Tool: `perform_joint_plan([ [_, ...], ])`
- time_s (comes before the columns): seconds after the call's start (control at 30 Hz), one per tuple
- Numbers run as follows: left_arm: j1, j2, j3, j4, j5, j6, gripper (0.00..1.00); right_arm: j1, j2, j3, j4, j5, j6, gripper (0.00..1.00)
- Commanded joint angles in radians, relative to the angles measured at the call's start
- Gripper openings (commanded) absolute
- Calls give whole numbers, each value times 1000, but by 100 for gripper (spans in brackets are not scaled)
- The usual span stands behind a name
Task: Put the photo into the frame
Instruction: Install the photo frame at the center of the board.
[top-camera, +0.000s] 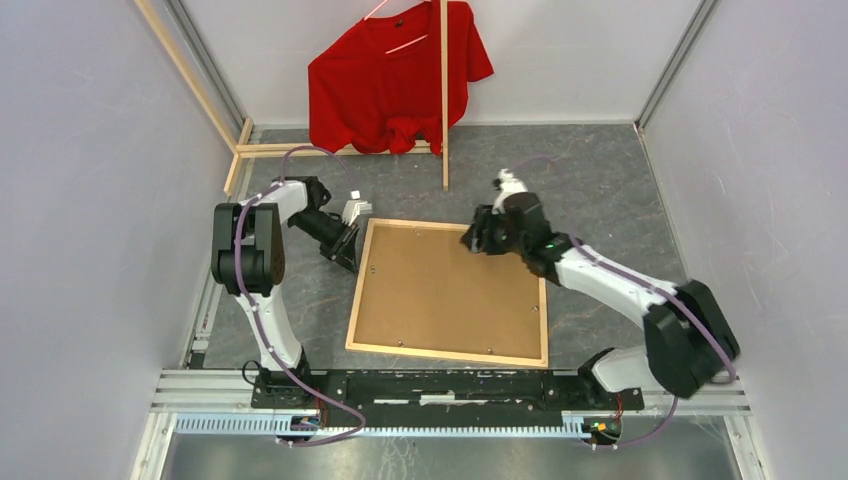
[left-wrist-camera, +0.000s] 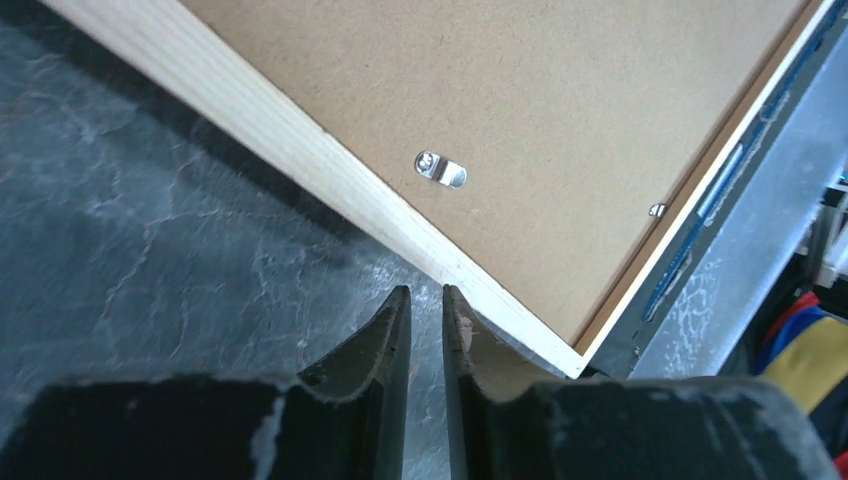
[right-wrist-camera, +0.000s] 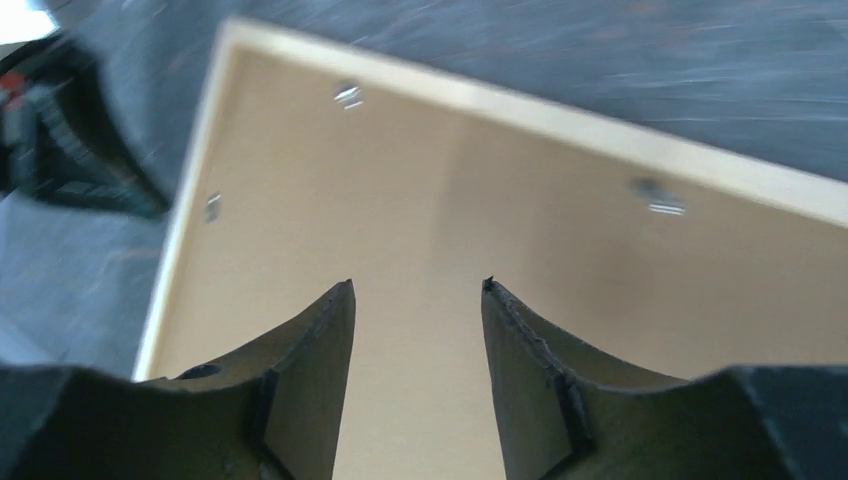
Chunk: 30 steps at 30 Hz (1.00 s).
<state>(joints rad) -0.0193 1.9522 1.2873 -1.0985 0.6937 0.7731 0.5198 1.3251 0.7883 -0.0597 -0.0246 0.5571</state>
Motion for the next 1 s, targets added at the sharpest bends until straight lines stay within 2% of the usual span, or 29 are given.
perform_joint_plan([
  [0.0, -2, 32, 4, -18, 87, 62, 22, 132, 172, 90, 245, -157, 65, 52],
  [0.07, -2, 37, -1, -16, 83, 71, 19, 187, 264, 164, 263, -174, 58, 44],
  [0.27, 9, 44, -11, -9, 87, 78, 7, 291, 476, 313, 356, -229, 79, 37],
  [0.57, 18, 47, -48, 24, 105, 63, 6, 351, 669, 406, 412, -226, 126, 37],
  [0.97, 18, 53, -48, 30, 107, 60, 4, 367, 746, 433, 440, -221, 158, 38],
])
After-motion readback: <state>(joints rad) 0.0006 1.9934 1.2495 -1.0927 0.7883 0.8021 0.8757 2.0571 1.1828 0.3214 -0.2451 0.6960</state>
